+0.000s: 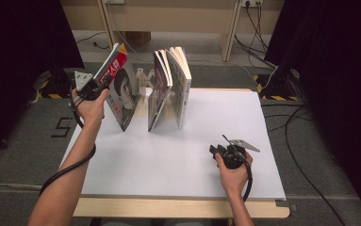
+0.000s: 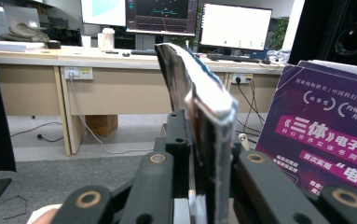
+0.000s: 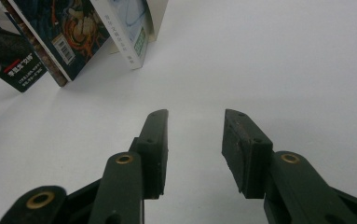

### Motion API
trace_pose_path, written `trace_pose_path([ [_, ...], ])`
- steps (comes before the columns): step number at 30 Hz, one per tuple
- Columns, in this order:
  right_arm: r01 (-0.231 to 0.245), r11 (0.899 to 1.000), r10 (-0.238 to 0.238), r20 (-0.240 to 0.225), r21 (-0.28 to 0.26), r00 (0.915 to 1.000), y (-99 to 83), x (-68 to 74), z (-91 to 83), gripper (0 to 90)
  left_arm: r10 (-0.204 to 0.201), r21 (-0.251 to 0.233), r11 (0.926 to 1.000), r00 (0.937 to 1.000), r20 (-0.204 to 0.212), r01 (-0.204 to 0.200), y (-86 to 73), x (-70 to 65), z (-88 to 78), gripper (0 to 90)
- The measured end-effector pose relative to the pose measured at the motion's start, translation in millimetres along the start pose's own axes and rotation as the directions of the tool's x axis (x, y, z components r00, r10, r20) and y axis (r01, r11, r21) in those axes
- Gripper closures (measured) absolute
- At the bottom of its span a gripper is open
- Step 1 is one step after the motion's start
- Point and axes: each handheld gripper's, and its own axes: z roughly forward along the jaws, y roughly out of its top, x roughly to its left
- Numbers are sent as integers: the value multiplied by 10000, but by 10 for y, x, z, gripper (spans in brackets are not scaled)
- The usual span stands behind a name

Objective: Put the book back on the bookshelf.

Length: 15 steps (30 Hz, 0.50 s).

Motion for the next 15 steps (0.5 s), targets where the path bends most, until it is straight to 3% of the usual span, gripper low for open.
trace_pose_path([
  [5,-30,10000,30,0,-25,10000,3,-1,-4,611,-386,172,9991,9992,87,384,-11,25,0,733],
  [15,-26,10000,26,10,-32,10000,2,-3,-8,611,-789,300,9965,9967,170,784,-85,55,-29,690],
])
